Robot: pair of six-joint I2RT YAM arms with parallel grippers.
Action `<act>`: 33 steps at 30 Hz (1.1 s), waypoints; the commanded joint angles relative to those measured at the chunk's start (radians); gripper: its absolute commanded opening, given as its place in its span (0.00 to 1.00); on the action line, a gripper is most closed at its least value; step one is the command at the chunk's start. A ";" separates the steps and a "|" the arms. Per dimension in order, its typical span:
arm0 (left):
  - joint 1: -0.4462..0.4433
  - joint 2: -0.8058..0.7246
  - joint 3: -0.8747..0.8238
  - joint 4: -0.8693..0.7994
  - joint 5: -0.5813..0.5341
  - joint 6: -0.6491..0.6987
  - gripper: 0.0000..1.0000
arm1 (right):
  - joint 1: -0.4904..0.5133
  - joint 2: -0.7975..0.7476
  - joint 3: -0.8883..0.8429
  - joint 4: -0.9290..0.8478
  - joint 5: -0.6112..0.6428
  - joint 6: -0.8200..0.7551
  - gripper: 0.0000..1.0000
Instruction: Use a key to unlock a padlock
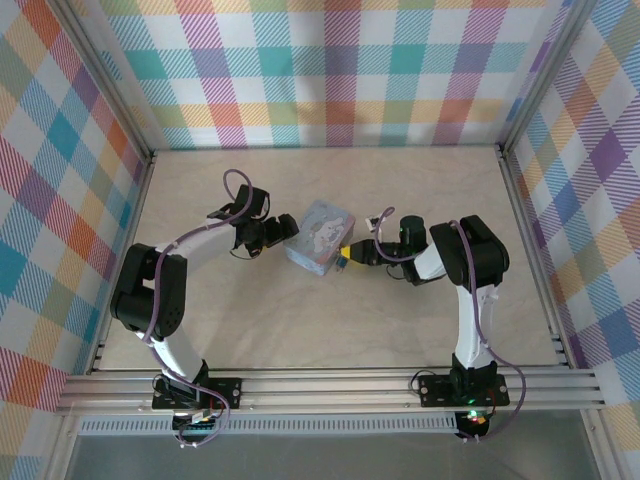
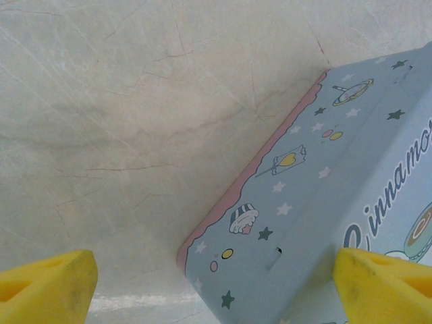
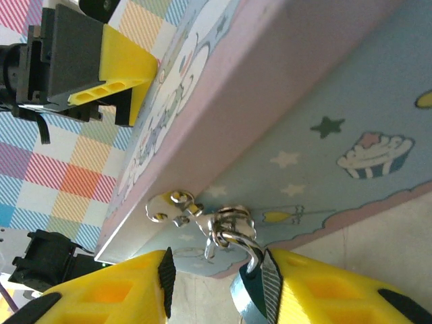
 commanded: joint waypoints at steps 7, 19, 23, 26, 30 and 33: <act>0.013 0.037 0.009 -0.071 -0.035 0.020 0.90 | 0.013 -0.018 -0.012 -0.033 -0.015 -0.063 0.41; 0.014 0.041 0.025 -0.090 -0.048 0.032 0.89 | 0.012 -0.107 0.025 -0.319 0.116 -0.231 0.52; 0.014 0.045 0.027 -0.082 -0.042 0.028 0.89 | 0.021 -0.100 0.040 -0.352 0.105 -0.244 0.54; 0.014 0.048 0.031 -0.080 -0.037 0.028 0.89 | 0.041 -0.088 0.047 -0.333 0.090 -0.229 0.54; 0.014 0.051 0.033 -0.080 -0.035 0.028 0.89 | 0.066 -0.064 0.054 -0.294 0.073 -0.198 0.53; 0.014 0.053 0.035 -0.082 -0.035 0.028 0.89 | 0.076 -0.058 0.042 -0.247 0.052 -0.172 0.51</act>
